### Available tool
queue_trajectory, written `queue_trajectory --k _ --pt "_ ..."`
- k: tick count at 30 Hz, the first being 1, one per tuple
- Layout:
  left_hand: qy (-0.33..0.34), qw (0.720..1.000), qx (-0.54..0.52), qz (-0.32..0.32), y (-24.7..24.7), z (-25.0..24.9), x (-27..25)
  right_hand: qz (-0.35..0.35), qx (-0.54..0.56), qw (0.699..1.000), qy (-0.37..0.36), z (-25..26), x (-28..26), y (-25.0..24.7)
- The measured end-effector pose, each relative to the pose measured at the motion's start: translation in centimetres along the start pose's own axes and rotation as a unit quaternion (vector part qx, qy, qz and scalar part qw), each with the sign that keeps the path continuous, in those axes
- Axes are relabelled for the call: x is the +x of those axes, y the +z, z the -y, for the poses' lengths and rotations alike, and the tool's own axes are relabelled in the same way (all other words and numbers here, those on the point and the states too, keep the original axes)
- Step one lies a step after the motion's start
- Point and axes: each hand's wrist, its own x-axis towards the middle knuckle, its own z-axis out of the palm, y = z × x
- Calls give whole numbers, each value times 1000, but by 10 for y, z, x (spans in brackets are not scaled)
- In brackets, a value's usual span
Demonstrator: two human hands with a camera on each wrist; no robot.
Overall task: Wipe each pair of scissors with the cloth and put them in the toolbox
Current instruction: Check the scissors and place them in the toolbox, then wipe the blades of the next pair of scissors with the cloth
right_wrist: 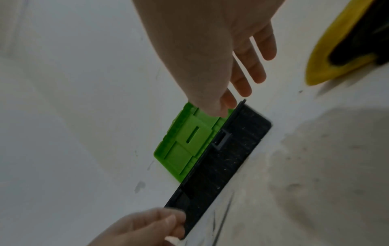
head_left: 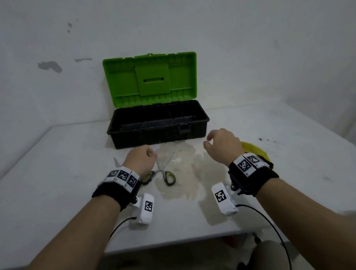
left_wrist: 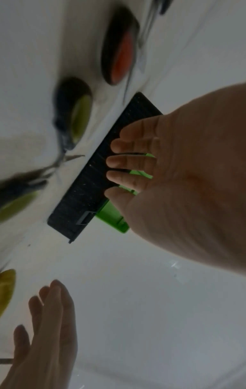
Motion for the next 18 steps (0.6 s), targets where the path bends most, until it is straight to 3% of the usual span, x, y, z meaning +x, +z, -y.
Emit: queue_trajectory --k 5,10,15,18 --pt "-31 987 139 73 15 -7 -23 7 -42 997 58 -64 -28 0" --pt "-20 970 225 87 15 -9 -21 40 -64 993 90 -94 -29 1" --pt "-26 970 222 92 10 -7 -17 12 -106 988 114 -95 -17 -6" --pt "-29 983 166 76 -4 -11 -20 46 -67 986 146 -100 1 -14"
